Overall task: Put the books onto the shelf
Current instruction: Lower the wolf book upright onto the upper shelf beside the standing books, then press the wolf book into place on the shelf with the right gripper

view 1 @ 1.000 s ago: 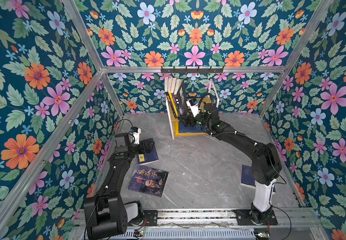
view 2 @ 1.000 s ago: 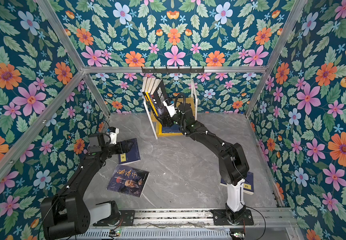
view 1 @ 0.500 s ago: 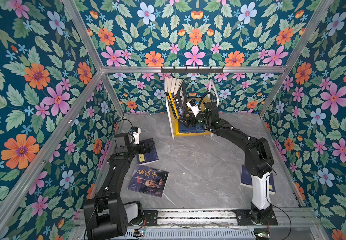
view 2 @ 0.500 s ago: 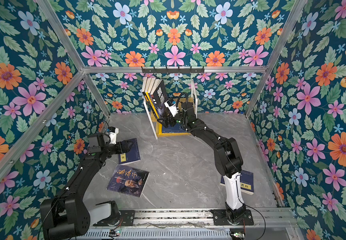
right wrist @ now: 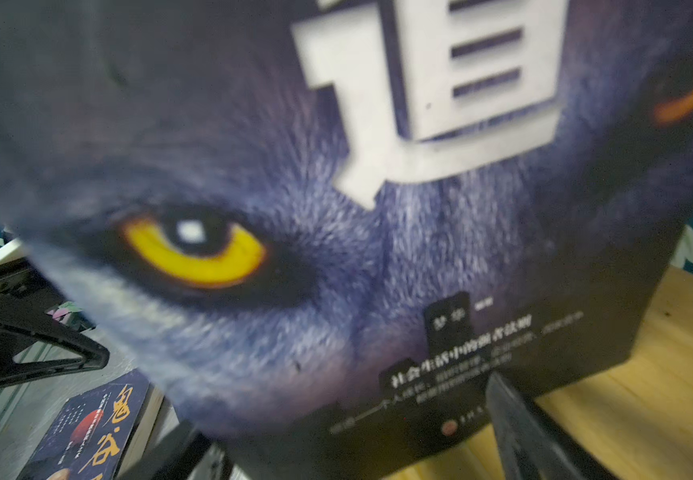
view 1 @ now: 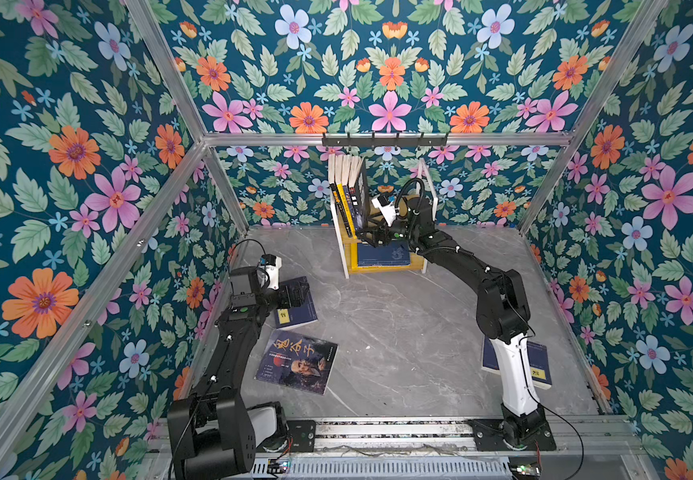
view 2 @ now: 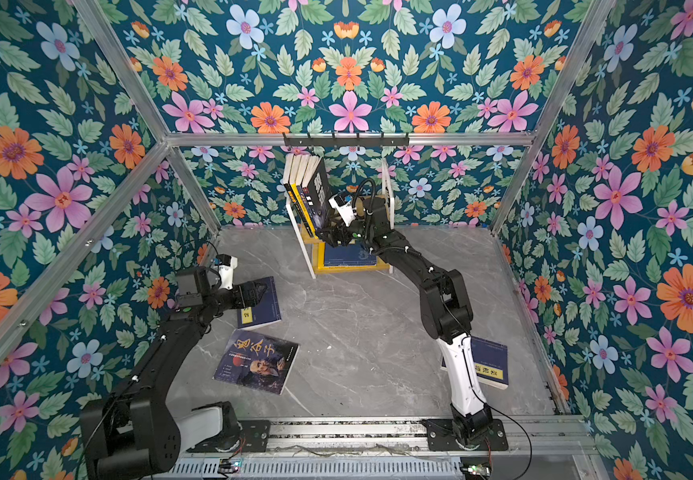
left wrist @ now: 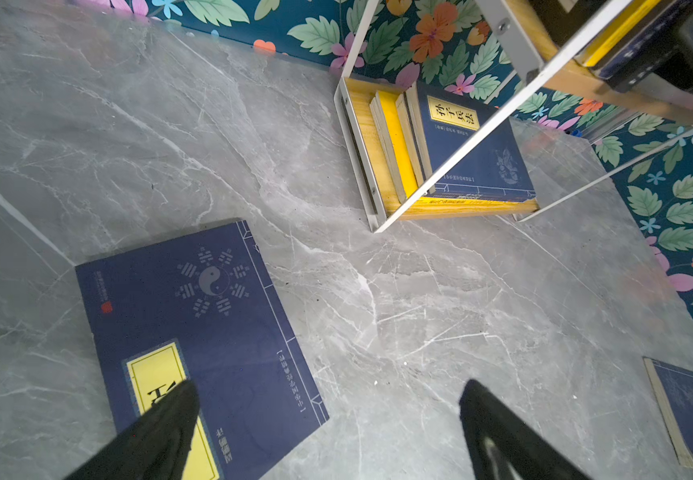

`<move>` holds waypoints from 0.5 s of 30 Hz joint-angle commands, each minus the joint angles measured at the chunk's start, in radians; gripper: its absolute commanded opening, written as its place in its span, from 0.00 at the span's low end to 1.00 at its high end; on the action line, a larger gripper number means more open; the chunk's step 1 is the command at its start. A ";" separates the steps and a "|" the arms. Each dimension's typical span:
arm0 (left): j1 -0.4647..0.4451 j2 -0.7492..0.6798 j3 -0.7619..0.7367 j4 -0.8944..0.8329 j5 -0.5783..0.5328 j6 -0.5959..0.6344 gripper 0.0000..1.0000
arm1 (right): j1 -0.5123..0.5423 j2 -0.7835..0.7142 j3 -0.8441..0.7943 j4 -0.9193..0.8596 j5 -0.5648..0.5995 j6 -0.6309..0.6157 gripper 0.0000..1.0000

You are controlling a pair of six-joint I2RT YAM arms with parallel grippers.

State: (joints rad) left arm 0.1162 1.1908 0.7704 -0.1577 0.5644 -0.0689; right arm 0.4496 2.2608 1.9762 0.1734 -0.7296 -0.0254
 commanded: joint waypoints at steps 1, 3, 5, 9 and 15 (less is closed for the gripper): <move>0.000 -0.001 0.001 -0.002 -0.003 0.015 1.00 | 0.002 0.013 0.027 -0.028 -0.029 -0.001 0.86; 0.000 0.000 0.000 -0.002 -0.002 0.015 1.00 | 0.002 0.017 0.036 -0.040 -0.023 -0.014 0.85; 0.000 0.000 0.001 -0.002 -0.002 0.015 1.00 | 0.003 0.020 0.043 -0.050 -0.018 -0.026 0.84; 0.000 0.001 0.001 -0.002 -0.003 0.014 1.00 | 0.000 0.022 0.056 -0.061 -0.016 -0.031 0.81; 0.000 0.000 0.000 0.000 -0.005 0.014 1.00 | -0.001 0.034 0.085 -0.084 -0.016 -0.039 0.81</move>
State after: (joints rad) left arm 0.1162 1.1919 0.7704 -0.1577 0.5606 -0.0689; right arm 0.4458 2.2852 2.0476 0.0933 -0.7334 -0.0448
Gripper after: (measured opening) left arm 0.996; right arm 0.808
